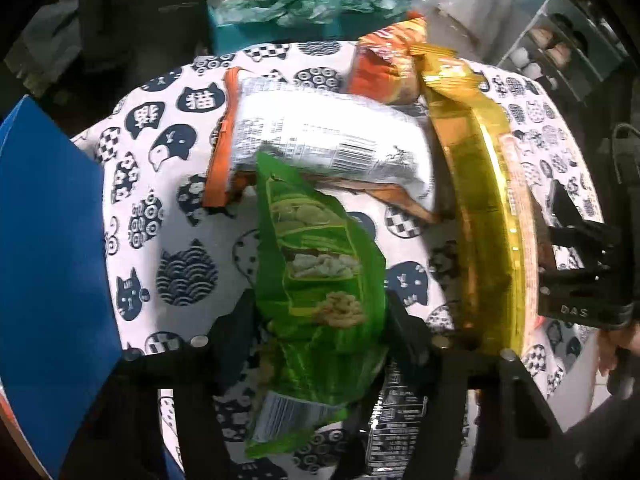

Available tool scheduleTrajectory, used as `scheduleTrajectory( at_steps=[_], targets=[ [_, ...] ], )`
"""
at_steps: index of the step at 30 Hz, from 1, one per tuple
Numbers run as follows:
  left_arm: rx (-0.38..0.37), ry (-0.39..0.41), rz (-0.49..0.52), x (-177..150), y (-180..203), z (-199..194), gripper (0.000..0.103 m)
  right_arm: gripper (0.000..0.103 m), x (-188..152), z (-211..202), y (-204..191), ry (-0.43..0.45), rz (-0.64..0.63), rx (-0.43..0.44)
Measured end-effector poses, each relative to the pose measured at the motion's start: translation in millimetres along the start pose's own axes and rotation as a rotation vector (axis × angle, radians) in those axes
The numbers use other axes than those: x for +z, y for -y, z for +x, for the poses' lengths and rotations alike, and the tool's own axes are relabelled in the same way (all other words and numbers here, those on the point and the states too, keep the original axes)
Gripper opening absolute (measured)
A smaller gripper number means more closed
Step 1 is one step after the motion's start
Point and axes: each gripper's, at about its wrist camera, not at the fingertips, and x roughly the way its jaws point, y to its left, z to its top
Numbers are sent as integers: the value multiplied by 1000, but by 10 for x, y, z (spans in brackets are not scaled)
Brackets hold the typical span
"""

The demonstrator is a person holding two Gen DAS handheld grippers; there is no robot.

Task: Organize snacks
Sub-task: 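Grasp the green pea bag with left tool while right tool grasps red biscuit pack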

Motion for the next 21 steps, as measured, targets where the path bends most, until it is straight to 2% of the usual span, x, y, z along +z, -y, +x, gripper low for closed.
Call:
scheduleTrajectory(
  at_steps=[3,6,8,15,21],
  targets=[
    [23,16,34,-42,63,-28,58,54,-54,-6,26,8,-9,26],
    [24,16,39,-68,92,-67,53,48,-64,-93,82,20,-16,27],
    [51,28,54,-92,131,-120,53,45,-72,-143,125,29,-16,20],
    [56,62,59,-122,141,-276,51,43,-66,-258,112,48,-26,7],
    [45,108,52,-148,155,-523,51,43,-111,-640,106,96,-39,-9]
  ],
)
